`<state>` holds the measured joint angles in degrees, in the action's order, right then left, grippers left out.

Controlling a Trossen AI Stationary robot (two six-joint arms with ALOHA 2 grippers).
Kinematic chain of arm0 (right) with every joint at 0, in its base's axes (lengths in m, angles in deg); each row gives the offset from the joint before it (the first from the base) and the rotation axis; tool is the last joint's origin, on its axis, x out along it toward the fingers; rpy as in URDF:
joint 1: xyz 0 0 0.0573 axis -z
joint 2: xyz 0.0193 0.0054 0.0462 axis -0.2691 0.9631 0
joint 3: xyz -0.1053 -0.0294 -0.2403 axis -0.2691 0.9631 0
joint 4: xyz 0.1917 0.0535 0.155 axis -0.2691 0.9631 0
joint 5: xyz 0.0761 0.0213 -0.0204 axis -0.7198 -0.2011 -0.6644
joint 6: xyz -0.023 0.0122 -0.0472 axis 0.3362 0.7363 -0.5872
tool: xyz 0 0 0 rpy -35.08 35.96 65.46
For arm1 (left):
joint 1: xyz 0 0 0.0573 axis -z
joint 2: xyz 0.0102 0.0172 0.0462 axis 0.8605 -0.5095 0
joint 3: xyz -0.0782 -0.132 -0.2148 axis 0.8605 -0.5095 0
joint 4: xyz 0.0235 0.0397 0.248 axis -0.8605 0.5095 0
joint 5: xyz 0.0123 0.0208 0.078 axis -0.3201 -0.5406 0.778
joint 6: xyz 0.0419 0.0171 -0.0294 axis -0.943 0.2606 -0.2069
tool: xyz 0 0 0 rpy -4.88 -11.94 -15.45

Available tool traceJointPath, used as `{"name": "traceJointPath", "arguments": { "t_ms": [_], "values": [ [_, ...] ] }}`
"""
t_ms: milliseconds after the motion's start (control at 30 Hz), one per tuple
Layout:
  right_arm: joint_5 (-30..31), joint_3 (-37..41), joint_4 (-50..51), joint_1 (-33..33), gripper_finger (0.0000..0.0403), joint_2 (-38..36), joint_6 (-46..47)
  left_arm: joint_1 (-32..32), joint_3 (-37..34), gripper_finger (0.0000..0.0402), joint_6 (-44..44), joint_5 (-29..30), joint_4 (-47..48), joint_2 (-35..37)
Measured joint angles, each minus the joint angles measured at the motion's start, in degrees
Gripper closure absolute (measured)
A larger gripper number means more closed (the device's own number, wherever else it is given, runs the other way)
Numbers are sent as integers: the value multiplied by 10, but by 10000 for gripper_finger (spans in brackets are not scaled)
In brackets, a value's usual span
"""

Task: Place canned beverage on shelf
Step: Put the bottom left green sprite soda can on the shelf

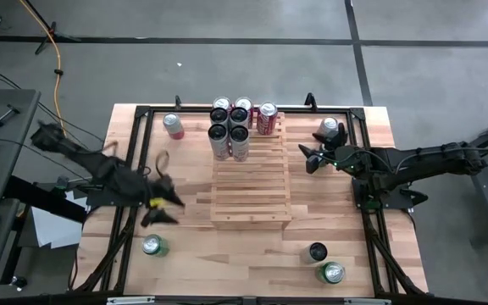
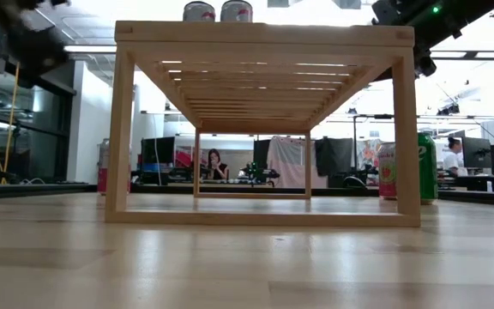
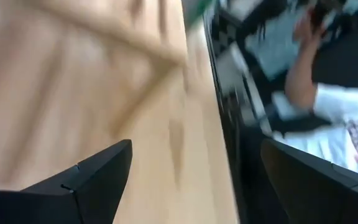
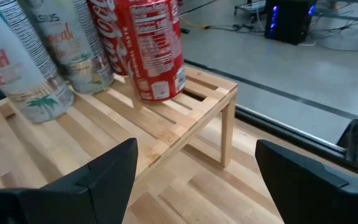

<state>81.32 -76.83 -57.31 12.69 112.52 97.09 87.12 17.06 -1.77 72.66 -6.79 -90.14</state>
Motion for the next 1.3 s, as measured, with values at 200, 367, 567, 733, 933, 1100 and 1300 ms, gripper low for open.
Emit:
{"name": "traceJointPath", "arguments": {
  "t_ms": [200, 367, 567, 733, 933, 1100, 1300],
  "values": [
    [-29, 0, 0, 0, 92, 0, 2, 140, 10, 53, 125, 36, -16, -116],
    [-30, 0, -1, 0, 92, 11, 13, 226, 69, 53, 190, 95, 4, -172],
    [-28, 0, -1, 0, 92, 35, 11, 308, 171, 53, 242, 196, 120, -224],
    [-22, 0, -1, 0, 92, 45, -2, 358, 222, 53, 346, 222, 221, -286],
    [-9, 0, -2, 0, 91, 45, -2, 393, 253, 53, 434, 225, 311, -355],
    [-8, 0, -9, 0, 92, 45, -2, 398, 266, 53, 436, 257, 348, -388],
    [5, 0, -18, 0, 92, 45, -6, 398, 284, 53, 421, 251, 357, -395]
  ]
}}
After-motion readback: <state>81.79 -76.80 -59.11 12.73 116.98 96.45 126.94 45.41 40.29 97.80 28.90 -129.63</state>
